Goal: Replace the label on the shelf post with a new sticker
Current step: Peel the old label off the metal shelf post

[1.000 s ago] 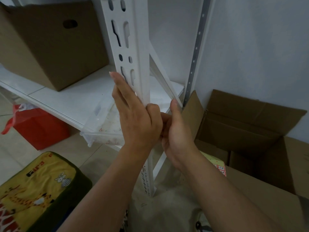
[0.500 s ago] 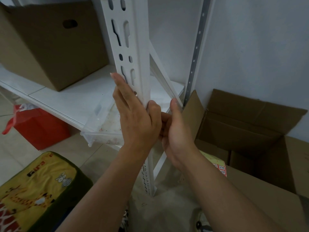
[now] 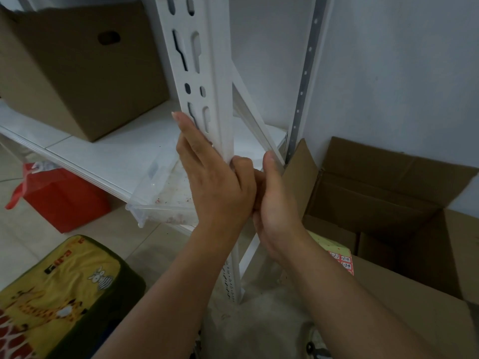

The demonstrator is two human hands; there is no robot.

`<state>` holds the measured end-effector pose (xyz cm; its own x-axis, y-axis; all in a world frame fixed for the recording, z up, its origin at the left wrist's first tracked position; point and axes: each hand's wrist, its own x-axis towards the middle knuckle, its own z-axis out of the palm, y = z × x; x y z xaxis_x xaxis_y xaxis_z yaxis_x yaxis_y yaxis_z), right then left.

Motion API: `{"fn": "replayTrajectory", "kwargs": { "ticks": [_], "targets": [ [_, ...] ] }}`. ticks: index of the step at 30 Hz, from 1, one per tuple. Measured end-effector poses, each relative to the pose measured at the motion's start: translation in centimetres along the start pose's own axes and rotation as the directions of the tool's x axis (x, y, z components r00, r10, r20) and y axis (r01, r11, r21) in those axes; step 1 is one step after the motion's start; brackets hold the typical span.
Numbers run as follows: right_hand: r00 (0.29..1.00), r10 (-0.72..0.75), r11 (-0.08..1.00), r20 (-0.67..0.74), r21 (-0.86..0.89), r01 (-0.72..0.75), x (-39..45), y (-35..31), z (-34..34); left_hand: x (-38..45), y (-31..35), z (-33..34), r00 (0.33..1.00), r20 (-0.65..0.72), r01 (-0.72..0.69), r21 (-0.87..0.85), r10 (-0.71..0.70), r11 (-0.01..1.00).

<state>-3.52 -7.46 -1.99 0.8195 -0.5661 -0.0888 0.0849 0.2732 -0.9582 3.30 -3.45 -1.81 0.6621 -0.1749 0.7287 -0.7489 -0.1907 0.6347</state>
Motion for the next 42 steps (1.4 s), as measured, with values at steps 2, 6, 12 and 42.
{"fn": "replayTrajectory", "kwargs": {
  "ticks": [2, 6, 12, 42],
  "targets": [
    [0.999, -0.050, 0.999, 0.004, -0.020, 0.050, -0.1, -0.2, 0.0, 0.0, -0.1, -0.2, 1.000, 0.010, -0.011, -0.001, 0.011, 1.000],
    [0.988, -0.145, 0.988, 0.050, -0.050, 0.147, -0.2, -0.5, -0.4, 0.1, -0.3, -0.9, 0.998, 0.055, -0.024, -0.014, 0.025, 1.000],
    [0.972, -0.206, 0.968, 0.115, -0.119, 0.219, -0.4, -0.8, -0.3, -0.1, -0.7, -1.7, 0.989, 0.135, -0.048, -0.044, 0.053, 0.998],
    [0.979, -0.155, 0.973, -0.130, 0.154, 0.175, -0.3, -0.1, -0.8, 0.4, 0.8, -0.3, 0.999, -0.034, 0.023, -0.023, -0.023, 0.999]
  ]
}}
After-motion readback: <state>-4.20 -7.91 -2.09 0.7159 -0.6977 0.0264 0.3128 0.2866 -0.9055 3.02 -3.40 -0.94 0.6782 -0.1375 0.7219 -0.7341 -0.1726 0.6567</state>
